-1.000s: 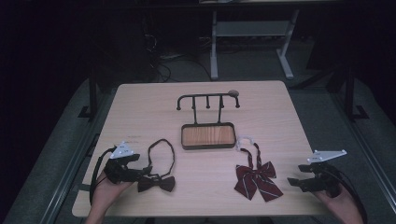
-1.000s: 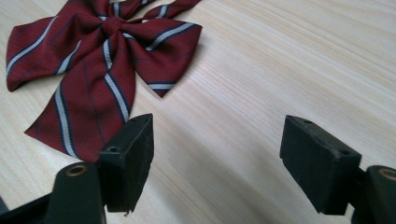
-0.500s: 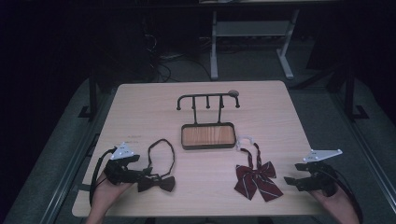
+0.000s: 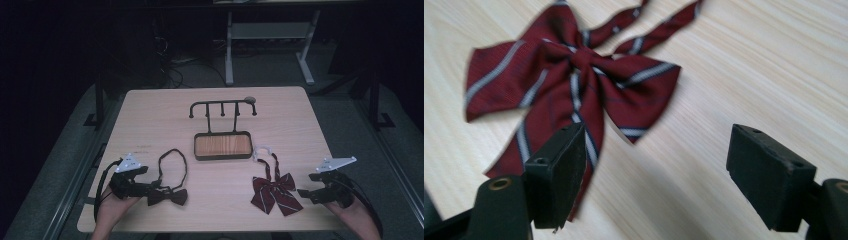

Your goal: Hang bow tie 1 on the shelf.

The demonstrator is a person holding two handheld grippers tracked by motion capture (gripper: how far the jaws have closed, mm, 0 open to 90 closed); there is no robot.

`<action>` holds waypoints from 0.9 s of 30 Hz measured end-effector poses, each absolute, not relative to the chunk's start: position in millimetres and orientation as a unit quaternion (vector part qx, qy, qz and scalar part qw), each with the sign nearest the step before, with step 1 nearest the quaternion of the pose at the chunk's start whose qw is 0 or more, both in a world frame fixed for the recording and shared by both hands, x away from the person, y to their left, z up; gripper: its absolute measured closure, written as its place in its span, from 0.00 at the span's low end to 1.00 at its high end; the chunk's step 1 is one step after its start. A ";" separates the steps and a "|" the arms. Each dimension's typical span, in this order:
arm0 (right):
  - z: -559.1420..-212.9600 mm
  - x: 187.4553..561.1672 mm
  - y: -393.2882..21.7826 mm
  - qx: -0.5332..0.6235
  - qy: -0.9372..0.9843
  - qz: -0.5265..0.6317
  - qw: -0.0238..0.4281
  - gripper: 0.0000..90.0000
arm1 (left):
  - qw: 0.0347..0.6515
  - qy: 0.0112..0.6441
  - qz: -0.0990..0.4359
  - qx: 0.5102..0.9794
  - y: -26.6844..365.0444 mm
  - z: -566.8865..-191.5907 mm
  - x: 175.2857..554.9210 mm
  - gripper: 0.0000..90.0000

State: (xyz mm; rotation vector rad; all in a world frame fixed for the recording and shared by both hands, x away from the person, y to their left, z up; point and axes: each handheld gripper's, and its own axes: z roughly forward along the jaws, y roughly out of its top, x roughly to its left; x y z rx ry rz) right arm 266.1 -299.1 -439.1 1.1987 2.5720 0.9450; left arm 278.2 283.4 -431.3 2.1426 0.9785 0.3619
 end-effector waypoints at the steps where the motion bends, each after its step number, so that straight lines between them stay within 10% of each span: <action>1: -437.8 267.6 -298.3 0.395 0.859 0.317 0.077 0.25 | 0.370 0.382 0.141 0.835 283.6 -431.5 278.3 0.28; 27: -408.5 310.0 -254.0 0.363 0.889 0.269 0.067 0.45 | 0.370 0.368 0.138 0.842 275.6 -432.1 284.1 0.29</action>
